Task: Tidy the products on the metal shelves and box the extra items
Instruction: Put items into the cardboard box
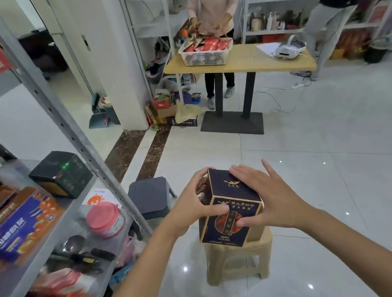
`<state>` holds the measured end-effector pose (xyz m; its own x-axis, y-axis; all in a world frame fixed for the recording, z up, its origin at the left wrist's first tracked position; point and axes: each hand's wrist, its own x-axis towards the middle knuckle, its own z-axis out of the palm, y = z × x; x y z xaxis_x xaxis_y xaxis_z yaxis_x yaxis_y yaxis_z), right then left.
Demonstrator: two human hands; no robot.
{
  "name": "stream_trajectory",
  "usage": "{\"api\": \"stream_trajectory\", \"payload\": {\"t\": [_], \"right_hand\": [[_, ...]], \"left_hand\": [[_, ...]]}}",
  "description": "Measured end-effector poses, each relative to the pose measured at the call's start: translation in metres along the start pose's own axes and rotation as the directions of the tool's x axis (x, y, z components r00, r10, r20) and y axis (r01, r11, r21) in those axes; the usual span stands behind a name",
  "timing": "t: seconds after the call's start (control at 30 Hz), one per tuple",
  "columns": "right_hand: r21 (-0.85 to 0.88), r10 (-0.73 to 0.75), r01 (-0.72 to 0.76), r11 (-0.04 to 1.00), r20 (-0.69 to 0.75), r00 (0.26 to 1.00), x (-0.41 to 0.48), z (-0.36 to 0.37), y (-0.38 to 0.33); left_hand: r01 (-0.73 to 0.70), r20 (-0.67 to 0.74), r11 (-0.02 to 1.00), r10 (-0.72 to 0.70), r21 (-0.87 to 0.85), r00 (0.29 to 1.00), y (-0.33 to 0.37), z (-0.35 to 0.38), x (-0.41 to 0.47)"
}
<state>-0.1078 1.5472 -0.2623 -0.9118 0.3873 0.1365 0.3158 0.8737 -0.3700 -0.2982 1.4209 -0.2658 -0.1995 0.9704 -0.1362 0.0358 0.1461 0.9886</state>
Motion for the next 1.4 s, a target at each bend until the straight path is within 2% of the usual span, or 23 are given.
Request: {"api": "stream_trajectory", "payload": {"t": [0.1,0.23,0.33,0.4,0.47,0.53,0.63,0.7,0.73,0.8,0.83,0.9,1.03,1.13,1.2,1.27,1.4], "right_hand": [[-0.044,0.070,-0.069,0.997,0.009,0.998,0.021,0.010,0.010],[0.104,0.202,-0.214,0.971,0.110,0.973,0.046,0.021,0.027],[0.091,0.207,-0.222,0.971,0.156,0.966,0.070,0.032,0.043],[0.044,0.226,-0.247,0.968,0.279,0.933,0.085,0.046,0.053],[0.073,0.282,-0.331,0.941,0.374,0.884,0.096,0.061,0.064],[0.158,0.338,-0.417,0.895,0.367,0.866,0.101,0.077,0.075],[0.210,0.458,-0.517,0.830,0.274,0.846,0.104,0.106,0.097],[0.227,0.585,-0.617,0.754,0.194,0.787,0.103,0.132,0.115],[0.233,0.661,-0.677,0.699,0.153,0.735,0.102,0.146,0.124],[0.234,0.801,-0.792,0.564,0.080,0.594,0.098,0.176,0.140],[0.215,0.846,-0.834,0.508,0.057,0.530,0.097,0.190,0.146],[0.124,0.885,-0.882,0.454,0.051,0.463,0.096,0.217,0.160],[-0.067,0.898,-0.896,0.439,0.064,0.435,0.099,0.271,0.184],[-0.255,0.897,-0.874,0.414,-0.050,0.440,0.106,0.308,0.192],[-0.328,0.891,-0.858,0.396,-0.089,0.445,0.113,0.324,0.200],[-0.403,0.902,-0.838,0.368,-0.065,0.427,0.121,0.335,0.212],[-0.446,0.871,-0.779,0.440,0.000,0.492,0.125,0.359,0.227]], "left_hand": [[0.002,0.045,1.000,-0.002,0.002,0.999,-0.004,-0.019,0.030],[0.038,0.131,0.998,-0.043,0.046,0.990,-0.019,-0.042,0.070],[0.041,0.212,0.995,-0.060,0.096,0.975,-0.041,-0.055,0.101],[0.043,0.263,0.994,-0.067,0.097,0.962,-0.055,-0.061,0.123],[0.032,0.327,0.992,-0.072,0.126,0.942,-0.068,-0.065,0.144],[0.028,0.362,0.982,-0.095,0.186,0.927,-0.080,-0.067,0.164],[-0.004,0.410,0.957,-0.121,0.291,0.904,-0.102,-0.077,0.193],[0.032,0.313,0.951,-0.133,0.306,0.940,-0.124,-0.092,0.212],[0.080,0.195,0.950,-0.144,0.300,0.970,-0.139,-0.099,0.220],[0.205,-0.074,0.923,-0.192,0.326,0.979,-0.173,-0.109,0.232],[0.263,-0.145,0.890,-0.224,0.372,0.964,-0.190,-0.110,0.236],[0.317,-0.152,0.791,-0.280,0.524,0.948,-0.222,-0.100,0.242],[0.308,-0.214,0.526,-0.233,0.793,0.949,-0.270,-0.069,0.261],[0.279,-0.232,0.375,-0.166,0.884,0.958,-0.293,-0.055,0.274],[0.257,-0.221,0.351,-0.138,0.900,0.965,-0.309,-0.050,0.278],[0.255,-0.241,0.382,-0.084,0.889,0.967,-0.320,-0.046,0.279],[0.243,-0.271,0.418,0.007,0.875,0.963,-0.330,-0.042,0.282]]}}
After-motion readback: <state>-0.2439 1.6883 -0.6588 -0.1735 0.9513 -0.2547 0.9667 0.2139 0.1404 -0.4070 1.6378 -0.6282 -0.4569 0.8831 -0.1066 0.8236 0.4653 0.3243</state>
